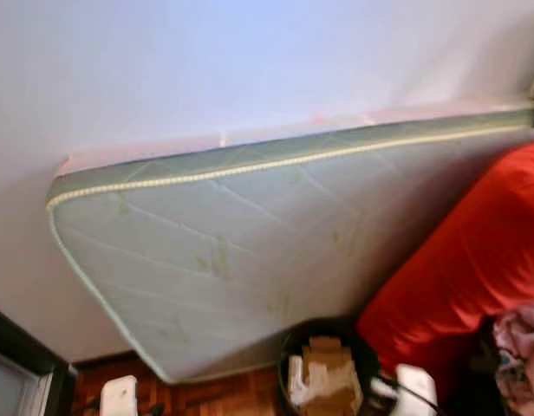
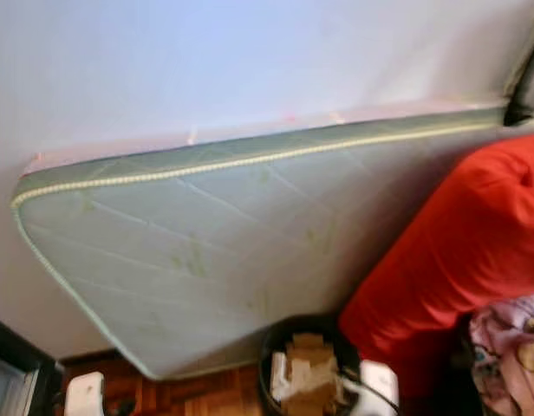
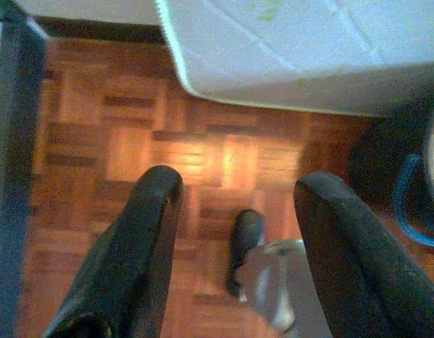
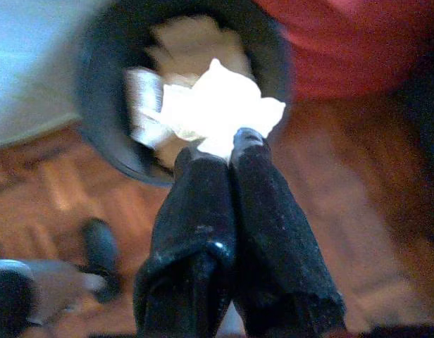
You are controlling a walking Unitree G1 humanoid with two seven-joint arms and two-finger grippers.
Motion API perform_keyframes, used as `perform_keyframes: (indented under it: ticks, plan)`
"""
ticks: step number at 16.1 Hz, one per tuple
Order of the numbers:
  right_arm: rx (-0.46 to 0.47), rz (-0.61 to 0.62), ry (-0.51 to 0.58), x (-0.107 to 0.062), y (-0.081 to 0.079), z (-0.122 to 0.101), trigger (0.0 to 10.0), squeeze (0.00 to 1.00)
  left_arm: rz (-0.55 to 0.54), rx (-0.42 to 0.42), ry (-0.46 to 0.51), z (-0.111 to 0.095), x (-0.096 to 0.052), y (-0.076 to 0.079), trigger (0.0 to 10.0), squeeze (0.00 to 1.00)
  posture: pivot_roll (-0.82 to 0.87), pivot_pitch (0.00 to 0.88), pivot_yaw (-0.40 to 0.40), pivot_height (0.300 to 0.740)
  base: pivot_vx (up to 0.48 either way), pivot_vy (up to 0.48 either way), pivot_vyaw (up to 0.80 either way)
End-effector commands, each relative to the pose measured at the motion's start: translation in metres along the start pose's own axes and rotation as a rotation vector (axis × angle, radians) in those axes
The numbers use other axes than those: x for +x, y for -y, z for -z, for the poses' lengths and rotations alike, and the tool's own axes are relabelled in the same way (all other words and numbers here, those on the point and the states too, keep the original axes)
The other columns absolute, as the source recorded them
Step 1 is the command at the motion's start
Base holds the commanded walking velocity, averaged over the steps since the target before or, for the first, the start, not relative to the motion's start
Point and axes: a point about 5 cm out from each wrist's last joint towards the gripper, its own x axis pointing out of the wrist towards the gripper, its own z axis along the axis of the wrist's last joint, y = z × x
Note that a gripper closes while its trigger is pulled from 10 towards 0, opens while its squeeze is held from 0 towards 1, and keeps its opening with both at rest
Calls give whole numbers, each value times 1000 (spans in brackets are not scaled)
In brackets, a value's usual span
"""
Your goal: Clean up the room
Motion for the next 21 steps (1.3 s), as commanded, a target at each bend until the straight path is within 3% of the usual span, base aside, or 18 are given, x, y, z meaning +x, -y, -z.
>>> perform_keyframes:
  ticks: [1, 7, 9, 10, 11, 12, 13, 16, 17, 21]
  plan:
    - [-25, 20, -7, -3, 11, 4, 10000, 0, 10, -5, 5, -3, 2, 4, 10000, 0, 24, 0, 24, 740, 266, 0, 0]
    - [-51, -31, 30, -3, 8, 0, 10000, 0, 29, 3, 44, -7, 1, 5, 10000, 0, 53, 4, 17, 740, 180, 0, 0]
    - [-49, -77, 78, -2, 2, -8, 10000, 0, 43, 4, 86, -9, 1, 5, 10000, 0, 73, 60, 12, 740, 0, 0, 0]
    - [-99, -160, 170, 11, -41, -51, 10000, 0, 54, 7, 139, -14, 0, 7, 10000, 0, 94, 123, 3, 740, 0, 0, 0]
    - [-111, -179, 184, 13, -48, -59, 10000, 0, 60, 12, 172, -18, 0, 8, 10000, 0, 110, 152, -5, 740, 0, 0, 0]
    - [-112, -188, 195, 13, -51, -64, 10000, 0, 73, -5, 259, -31, 0, 12, 10000, 0, 134, 190, -17, 740, 0, 0, 0]
    - [-112, -189, 196, 13, -51, -65, 10000, 0, 75, -6, 271, -32, 0, 12, 10000, 0, 134, 190, -17, 740, 0, 0, 0]
    - [-137, -197, 220, 16, -62, -81, 10000, 0, 104, -3, 549, -77, -9, 27, 10000, 0, 193, 295, -48, 740, 0, 0, 0]
    - [-139, -193, 234, 16, -67, -92, 10000, 0, 115, 4, 639, -90, -19, 34, 10000, 0, 216, 330, -55, 740, 0, 0, 0]
    - [-131, -215, 255, 17, -78, -107, 10000, 0, 126, 6, 745, -103, -43, 41, 10000, 0, 267, 403, -56, 740, 0, 0, 0]
